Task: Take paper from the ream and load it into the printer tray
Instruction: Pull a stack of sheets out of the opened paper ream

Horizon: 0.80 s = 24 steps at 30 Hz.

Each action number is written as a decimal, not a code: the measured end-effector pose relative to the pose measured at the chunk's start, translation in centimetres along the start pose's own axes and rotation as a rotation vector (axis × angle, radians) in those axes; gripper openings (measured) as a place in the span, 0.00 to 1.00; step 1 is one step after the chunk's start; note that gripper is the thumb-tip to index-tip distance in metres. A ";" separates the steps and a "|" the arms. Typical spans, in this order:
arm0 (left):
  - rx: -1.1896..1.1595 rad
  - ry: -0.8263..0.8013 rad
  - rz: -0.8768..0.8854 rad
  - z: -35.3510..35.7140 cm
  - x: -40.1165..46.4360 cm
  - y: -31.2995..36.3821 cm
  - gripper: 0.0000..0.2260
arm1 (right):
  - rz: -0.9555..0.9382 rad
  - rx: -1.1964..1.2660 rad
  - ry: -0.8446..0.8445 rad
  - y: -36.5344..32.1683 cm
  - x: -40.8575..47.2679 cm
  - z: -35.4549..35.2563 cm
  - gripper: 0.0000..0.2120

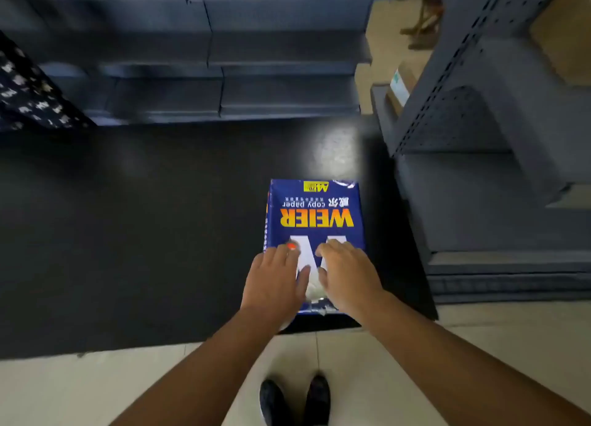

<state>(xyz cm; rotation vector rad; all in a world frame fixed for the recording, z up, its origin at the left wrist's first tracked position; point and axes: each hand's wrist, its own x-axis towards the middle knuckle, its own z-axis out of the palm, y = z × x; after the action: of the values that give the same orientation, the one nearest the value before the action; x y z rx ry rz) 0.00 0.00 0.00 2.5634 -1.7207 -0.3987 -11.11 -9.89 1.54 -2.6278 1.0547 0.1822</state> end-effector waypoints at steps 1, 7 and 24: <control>-0.009 -0.018 0.003 1.0 0.5 -0.3 0.21 | 0.006 -0.005 -0.027 0.3 0.5 1.2 0.13; -0.025 -0.013 0.029 6.1 0.5 -0.9 0.16 | -0.008 0.000 -0.030 1.2 0.8 7.0 0.10; -0.068 0.007 0.073 7.2 -0.5 -1.1 0.16 | -0.077 0.066 0.079 1.5 -4.4 7.9 0.11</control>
<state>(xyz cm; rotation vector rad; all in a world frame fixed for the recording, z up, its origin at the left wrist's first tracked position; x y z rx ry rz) -0.83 1.77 -7.06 2.4446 -1.7611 -0.4368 -15.36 -5.47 -5.25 -2.6299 0.9648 0.0258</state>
